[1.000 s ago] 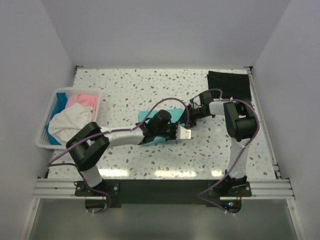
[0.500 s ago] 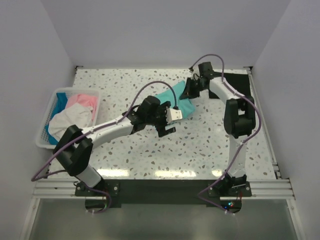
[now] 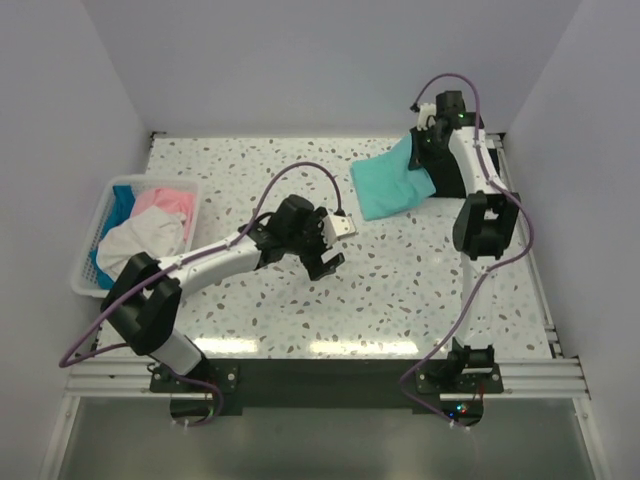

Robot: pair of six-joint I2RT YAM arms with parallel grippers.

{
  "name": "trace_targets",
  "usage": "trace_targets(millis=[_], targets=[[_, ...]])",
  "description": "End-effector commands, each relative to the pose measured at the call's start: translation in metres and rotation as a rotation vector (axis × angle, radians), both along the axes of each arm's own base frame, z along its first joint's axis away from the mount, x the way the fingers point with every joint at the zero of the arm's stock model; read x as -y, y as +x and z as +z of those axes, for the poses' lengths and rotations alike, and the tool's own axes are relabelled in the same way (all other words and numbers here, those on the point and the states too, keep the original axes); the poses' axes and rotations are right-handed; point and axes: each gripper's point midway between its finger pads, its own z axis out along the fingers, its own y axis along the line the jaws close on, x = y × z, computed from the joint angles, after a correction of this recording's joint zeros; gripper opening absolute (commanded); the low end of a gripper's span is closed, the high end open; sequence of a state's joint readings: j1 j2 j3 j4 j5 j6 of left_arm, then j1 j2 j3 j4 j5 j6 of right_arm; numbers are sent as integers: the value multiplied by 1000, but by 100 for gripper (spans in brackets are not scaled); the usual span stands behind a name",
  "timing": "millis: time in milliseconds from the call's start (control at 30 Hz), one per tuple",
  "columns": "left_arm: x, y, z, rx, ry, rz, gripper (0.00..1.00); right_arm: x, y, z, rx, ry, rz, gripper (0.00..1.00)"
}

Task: Fold and stack the t-shirts
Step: Neatly place the folded tshirt to the corner

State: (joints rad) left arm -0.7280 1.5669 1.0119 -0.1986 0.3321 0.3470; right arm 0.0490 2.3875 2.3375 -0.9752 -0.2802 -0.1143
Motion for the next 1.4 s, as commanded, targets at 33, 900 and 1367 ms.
trace_targets(millis=[33,900,1367], targets=[[-1,7,0,-8,-11,38,100,36,9,52,138,-141,21,0],[-4,14,-7,6,22,26,100,77,23,145,394,-163,-75,0],[-5,13,-5,13,31,20,100,119,33,108,354,-246,-69,0]])
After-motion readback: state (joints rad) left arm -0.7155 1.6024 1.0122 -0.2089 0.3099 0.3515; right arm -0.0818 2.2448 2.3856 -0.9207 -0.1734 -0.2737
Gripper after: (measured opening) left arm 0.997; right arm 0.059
